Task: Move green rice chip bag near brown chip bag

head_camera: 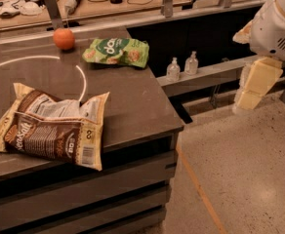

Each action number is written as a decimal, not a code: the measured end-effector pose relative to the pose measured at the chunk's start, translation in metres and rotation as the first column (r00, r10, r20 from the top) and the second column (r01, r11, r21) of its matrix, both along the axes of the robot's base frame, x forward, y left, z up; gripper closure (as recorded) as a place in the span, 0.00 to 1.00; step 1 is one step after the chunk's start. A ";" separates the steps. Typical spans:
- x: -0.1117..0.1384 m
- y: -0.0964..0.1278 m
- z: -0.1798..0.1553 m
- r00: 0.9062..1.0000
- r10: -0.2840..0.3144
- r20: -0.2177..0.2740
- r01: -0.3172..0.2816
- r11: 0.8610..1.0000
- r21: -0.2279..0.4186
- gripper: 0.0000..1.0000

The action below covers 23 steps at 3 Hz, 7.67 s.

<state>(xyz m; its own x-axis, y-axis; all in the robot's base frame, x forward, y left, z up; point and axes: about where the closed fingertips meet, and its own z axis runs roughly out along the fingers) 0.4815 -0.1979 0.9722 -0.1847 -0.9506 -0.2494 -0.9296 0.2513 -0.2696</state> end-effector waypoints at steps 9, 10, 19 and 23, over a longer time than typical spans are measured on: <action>0.284 0.178 -0.092 0.986 0.024 0.166 -0.071 0.956 0.286 0.00; 0.302 0.191 -0.097 0.983 0.008 0.182 -0.068 0.943 0.324 0.00; 0.236 0.264 -0.067 0.930 0.277 0.241 -0.353 0.854 0.381 0.81; 0.201 0.299 -0.079 0.898 0.353 0.263 -0.434 0.808 0.398 0.00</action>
Offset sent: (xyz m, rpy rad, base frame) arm 0.1683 0.0795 -0.0099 0.1118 -0.0765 0.0953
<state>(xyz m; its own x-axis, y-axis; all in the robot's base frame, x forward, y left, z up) 0.6825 0.1010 0.8932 0.2647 -0.7161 -0.6458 -0.9243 0.0024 -0.3816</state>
